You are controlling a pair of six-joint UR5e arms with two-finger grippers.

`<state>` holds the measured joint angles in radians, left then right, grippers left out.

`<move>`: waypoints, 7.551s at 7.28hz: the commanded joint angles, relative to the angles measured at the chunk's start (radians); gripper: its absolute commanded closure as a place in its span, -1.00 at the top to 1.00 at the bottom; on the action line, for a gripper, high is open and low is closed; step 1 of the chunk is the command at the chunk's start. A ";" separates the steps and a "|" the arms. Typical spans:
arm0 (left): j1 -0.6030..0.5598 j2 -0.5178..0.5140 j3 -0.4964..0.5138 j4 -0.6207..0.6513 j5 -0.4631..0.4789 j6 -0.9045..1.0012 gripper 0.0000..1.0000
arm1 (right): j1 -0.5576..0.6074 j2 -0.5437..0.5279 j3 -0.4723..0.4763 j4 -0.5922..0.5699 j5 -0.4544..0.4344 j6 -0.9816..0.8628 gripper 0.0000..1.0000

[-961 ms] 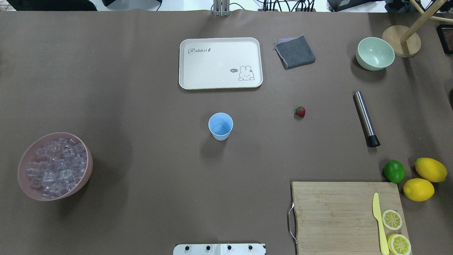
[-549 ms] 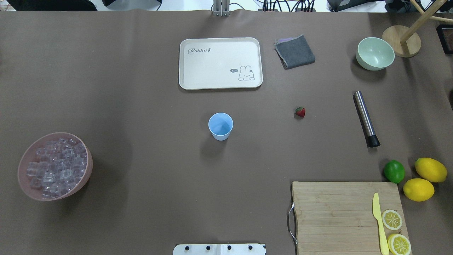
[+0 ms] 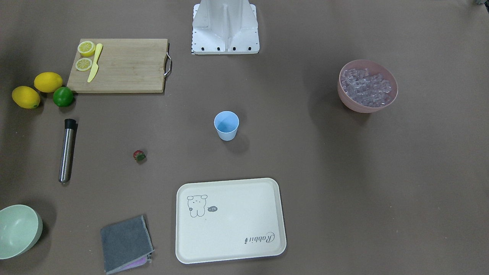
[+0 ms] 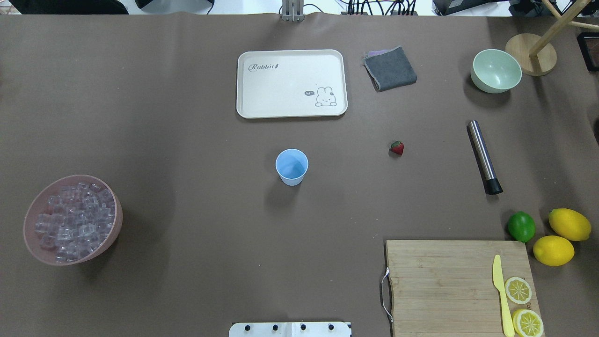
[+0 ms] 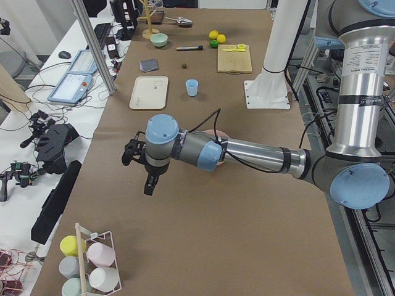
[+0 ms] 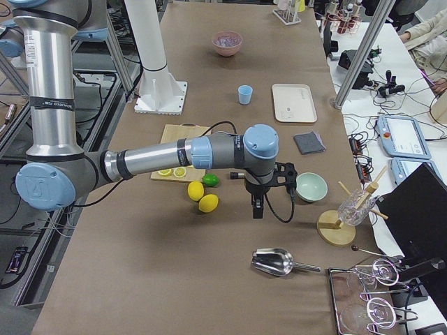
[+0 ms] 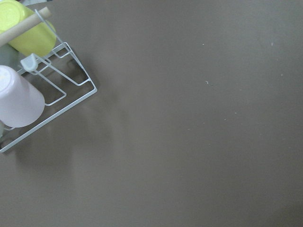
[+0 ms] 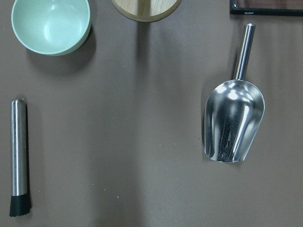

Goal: Mash ice and strawberries in cup

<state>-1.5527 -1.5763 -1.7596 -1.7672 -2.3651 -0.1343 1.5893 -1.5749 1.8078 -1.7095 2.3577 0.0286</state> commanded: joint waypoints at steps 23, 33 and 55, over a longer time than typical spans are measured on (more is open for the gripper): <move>0.893 0.163 -0.235 -0.342 0.356 -0.587 0.57 | -0.003 0.049 -0.103 0.007 0.003 0.008 1.00; 0.913 0.193 -0.233 -0.339 0.349 -0.585 0.11 | -0.002 0.050 -0.097 0.007 0.002 0.008 1.00; 1.079 -0.622 0.049 -0.354 0.754 -1.009 -1.00 | -0.002 0.092 -0.099 0.008 -0.008 0.073 1.00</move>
<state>-0.5020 -2.1632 -1.7525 -2.1190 -1.6612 -1.1380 1.5877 -1.4827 1.7097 -1.7007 2.3503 0.0990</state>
